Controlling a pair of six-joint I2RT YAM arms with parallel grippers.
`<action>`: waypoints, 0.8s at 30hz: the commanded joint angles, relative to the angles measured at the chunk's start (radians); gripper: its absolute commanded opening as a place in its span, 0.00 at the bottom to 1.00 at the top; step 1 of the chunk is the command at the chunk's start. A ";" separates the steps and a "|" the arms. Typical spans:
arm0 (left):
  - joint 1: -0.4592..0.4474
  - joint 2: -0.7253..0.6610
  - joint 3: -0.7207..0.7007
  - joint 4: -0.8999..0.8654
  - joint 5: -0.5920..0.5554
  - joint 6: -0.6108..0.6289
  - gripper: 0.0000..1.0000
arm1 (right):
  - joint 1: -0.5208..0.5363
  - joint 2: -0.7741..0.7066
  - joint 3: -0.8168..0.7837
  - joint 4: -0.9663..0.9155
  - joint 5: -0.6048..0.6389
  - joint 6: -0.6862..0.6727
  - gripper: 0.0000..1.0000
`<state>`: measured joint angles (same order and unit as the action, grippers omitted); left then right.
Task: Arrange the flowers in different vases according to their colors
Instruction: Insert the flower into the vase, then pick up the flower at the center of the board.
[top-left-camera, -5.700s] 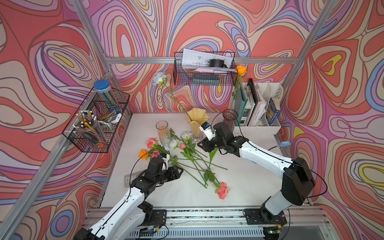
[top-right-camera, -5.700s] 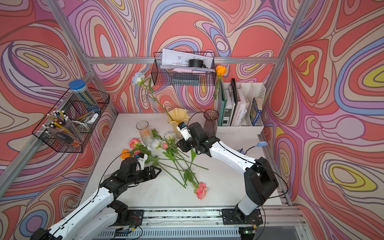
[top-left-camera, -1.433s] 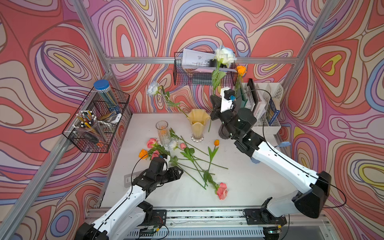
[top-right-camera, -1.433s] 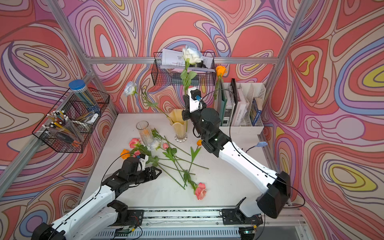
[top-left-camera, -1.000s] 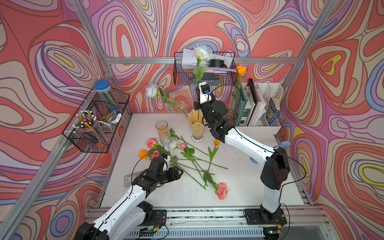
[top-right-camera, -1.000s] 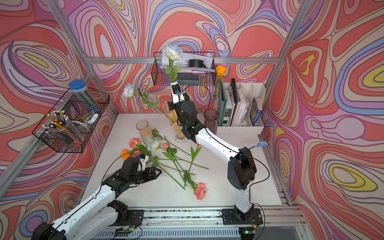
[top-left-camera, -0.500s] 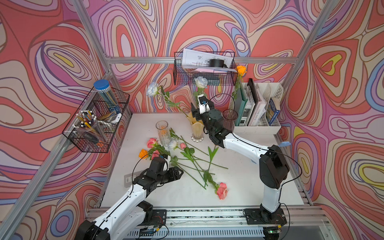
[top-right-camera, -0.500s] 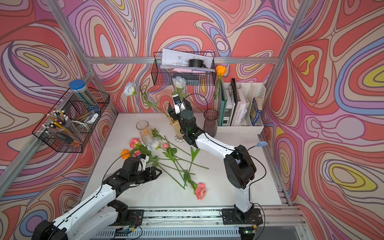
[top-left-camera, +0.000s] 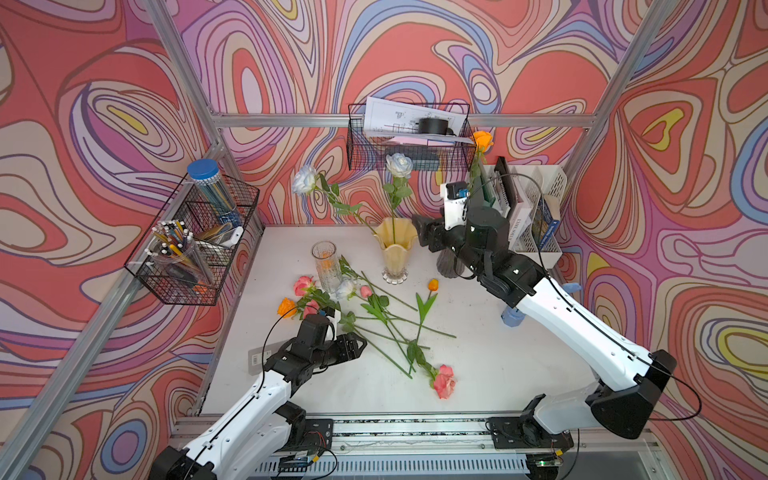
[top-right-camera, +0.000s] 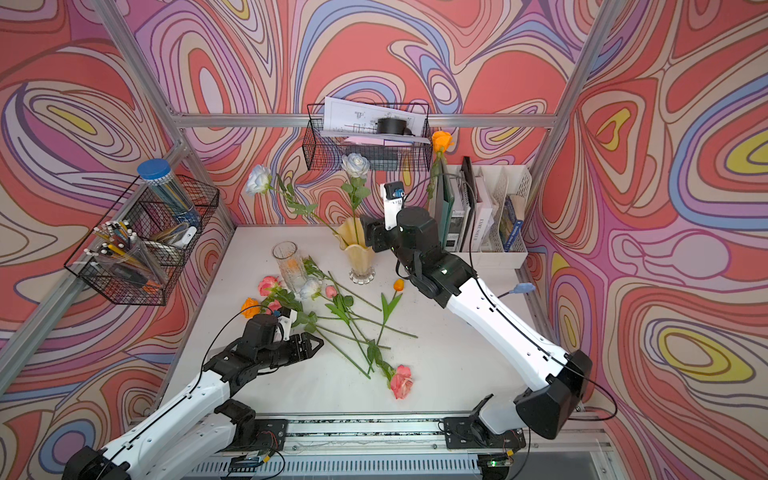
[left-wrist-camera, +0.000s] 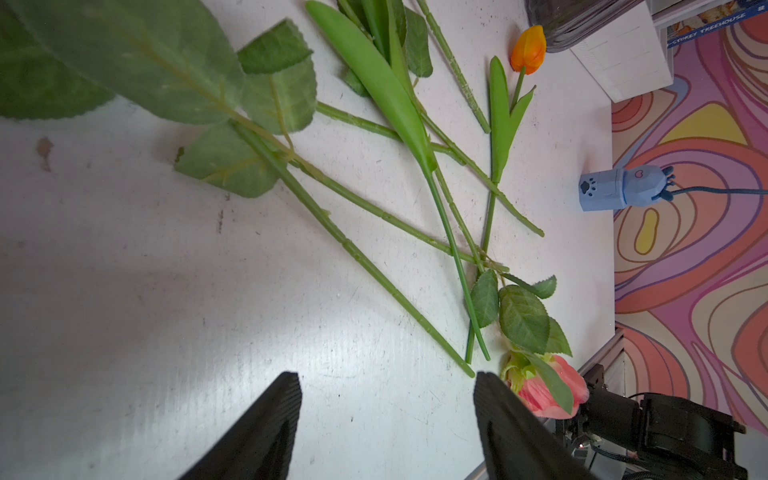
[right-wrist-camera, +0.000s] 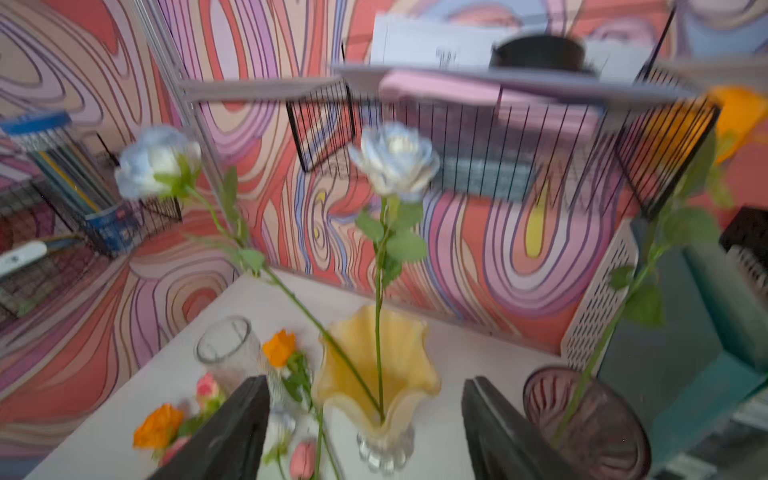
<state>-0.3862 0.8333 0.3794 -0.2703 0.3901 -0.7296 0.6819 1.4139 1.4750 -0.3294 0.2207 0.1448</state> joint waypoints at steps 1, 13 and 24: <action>0.005 -0.002 0.008 -0.007 -0.002 0.004 0.72 | -0.001 0.010 -0.145 -0.288 -0.062 0.093 0.72; 0.005 -0.042 -0.019 -0.027 -0.041 -0.014 0.71 | 0.000 0.166 -0.166 -0.341 -0.232 -0.151 0.34; 0.005 -0.131 0.054 -0.152 -0.144 0.000 0.71 | 0.032 0.254 -0.164 -0.250 -0.293 -0.155 0.33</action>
<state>-0.3862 0.7216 0.3851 -0.3626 0.2901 -0.7406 0.6930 1.6608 1.2911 -0.6136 -0.0456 -0.0067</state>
